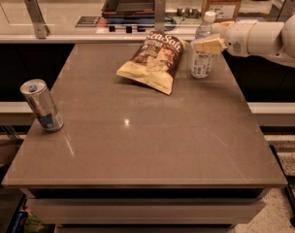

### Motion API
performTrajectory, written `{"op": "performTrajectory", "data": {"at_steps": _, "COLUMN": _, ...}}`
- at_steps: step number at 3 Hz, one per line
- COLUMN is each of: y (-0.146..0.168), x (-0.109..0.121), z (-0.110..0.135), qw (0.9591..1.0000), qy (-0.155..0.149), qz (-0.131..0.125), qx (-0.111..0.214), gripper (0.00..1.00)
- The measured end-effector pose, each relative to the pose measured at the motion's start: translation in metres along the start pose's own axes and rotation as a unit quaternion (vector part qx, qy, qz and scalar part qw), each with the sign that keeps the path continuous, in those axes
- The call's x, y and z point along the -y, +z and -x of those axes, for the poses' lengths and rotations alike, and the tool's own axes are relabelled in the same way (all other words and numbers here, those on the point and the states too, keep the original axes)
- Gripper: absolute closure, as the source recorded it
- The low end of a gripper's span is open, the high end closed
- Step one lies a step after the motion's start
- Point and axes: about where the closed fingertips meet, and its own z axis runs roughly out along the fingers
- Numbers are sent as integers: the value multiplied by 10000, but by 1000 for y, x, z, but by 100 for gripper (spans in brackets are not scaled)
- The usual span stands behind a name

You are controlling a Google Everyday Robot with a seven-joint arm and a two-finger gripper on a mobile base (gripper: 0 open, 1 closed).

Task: Move blue plastic bottle near redbull can

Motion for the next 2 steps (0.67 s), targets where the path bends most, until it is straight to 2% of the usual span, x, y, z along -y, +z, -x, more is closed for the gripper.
{"op": "performTrajectory", "data": {"at_steps": 1, "y": 3, "x": -2, "z": 0, "qw": 10000, "qy": 2, "qz": 23, "qx": 3, "gripper": 88}}
{"op": "performTrajectory", "data": {"at_steps": 2, "y": 5, "x": -3, "z": 0, "qw": 10000, "qy": 3, "qz": 44, "qx": 6, "gripper": 100}}
